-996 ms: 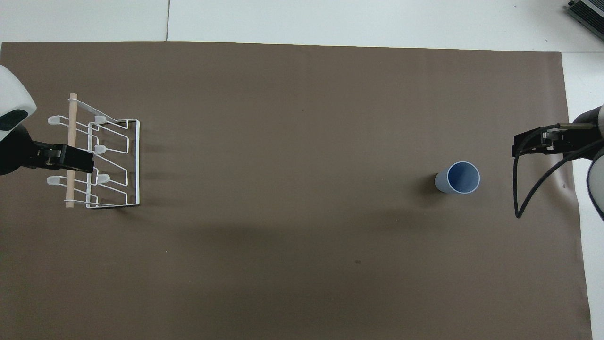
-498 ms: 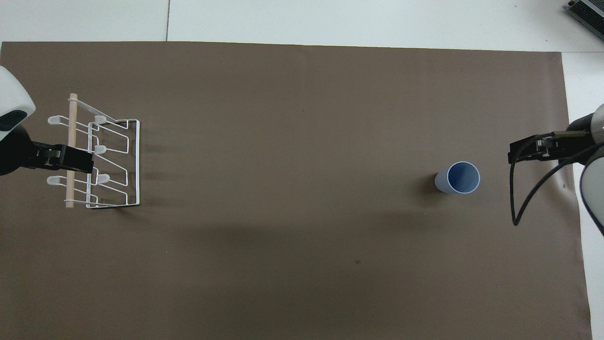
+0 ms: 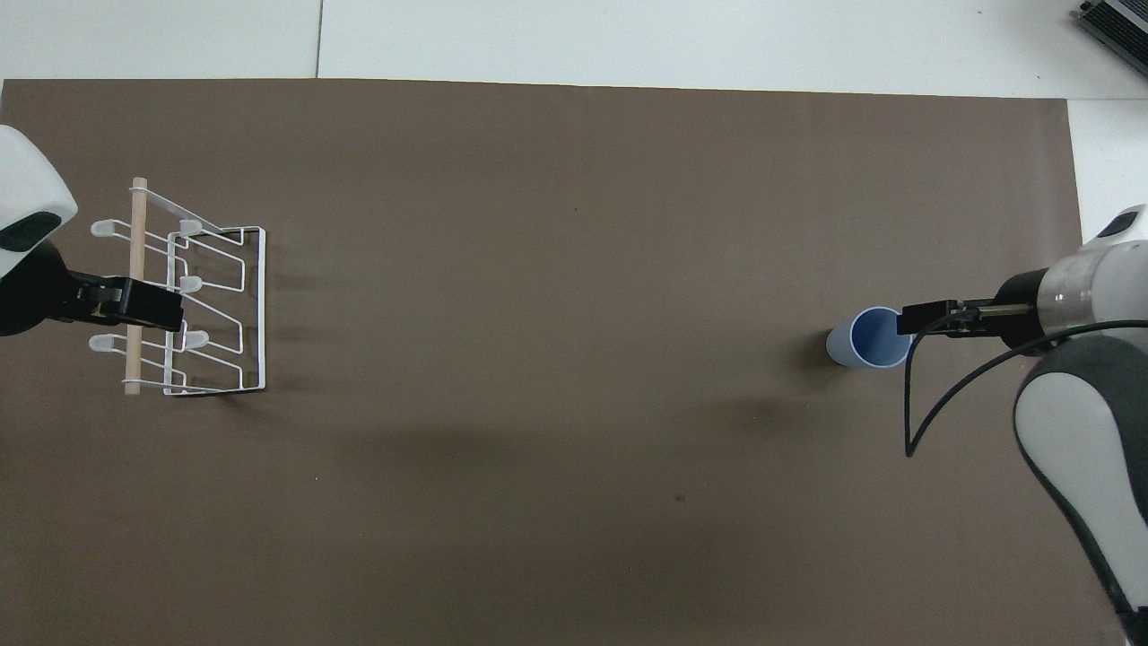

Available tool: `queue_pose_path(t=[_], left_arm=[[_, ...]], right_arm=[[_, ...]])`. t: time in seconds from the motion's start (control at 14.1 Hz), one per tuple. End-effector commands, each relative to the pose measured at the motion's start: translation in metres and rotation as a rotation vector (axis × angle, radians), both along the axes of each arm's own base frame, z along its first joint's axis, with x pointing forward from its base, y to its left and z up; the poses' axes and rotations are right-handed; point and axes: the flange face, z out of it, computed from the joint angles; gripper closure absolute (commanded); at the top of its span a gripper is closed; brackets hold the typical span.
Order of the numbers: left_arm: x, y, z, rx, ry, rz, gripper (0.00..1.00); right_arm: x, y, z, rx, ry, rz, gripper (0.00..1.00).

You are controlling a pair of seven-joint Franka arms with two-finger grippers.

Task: Hang cup on cup holder
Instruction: 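Move the right gripper to the light blue cup and grasp it, then lift the blue cup with the right gripper off the table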

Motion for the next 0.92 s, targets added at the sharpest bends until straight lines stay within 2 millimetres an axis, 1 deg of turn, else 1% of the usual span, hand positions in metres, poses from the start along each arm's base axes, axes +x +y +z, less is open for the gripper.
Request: queue_pose_path(t=[0.0, 0.07, 0.14, 0.21, 0.43, 0.5, 0.64, 0.71, 0.78, 0.85], left_arm=[[-0.01, 0.004, 0.0, -0.004, 0.007, 0.013, 0.0], [-0.011, 0.005, 0.0, -0.003, 0.013, 0.017, 0.0], [-0.011, 0.006, 0.0, -0.003, 0.013, 0.019, 0.0], [-0.011, 0.005, 0.001, -0.003, 0.011, 0.019, 0.0], [-0.01, 0.006, 0.0, -0.004, 0.008, 0.008, 0.0], [-0.01, 0.006, -0.001, -0.004, 0.007, 0.008, 0.0], [-0.009, 0.008, 0.0, -0.005, 0.002, 0.014, 0.0], [-0.009, 0.006, 0.0, -0.005, 0.002, 0.013, 0.0], [-0.009, 0.007, 0.0, -0.005, 0.002, 0.019, 0.0], [-0.01, 0.007, -0.003, -0.004, 0.007, 0.019, 0.0]], right_arm=[[0.004, 0.029, -0.048, 0.003, -0.019, -0.014, 0.0], [0.008, 0.039, -0.068, 0.0, -0.01, -0.022, 0.0], [0.012, 0.046, -0.08, -0.002, -0.01, -0.02, 0.0], [0.014, 0.05, -0.088, -0.003, -0.015, -0.016, 0.0], [0.015, 0.049, -0.103, -0.006, -0.031, -0.012, 0.0], [0.013, 0.049, -0.108, -0.008, -0.039, -0.011, 0.0], [0.005, 0.047, -0.126, -0.012, -0.048, -0.011, 0.0], [0.001, 0.046, -0.134, -0.014, -0.056, -0.012, 0.02], [-0.001, 0.046, -0.14, -0.015, -0.057, -0.014, 0.15], [-0.001, 0.046, -0.141, -0.016, -0.057, -0.014, 0.32]])
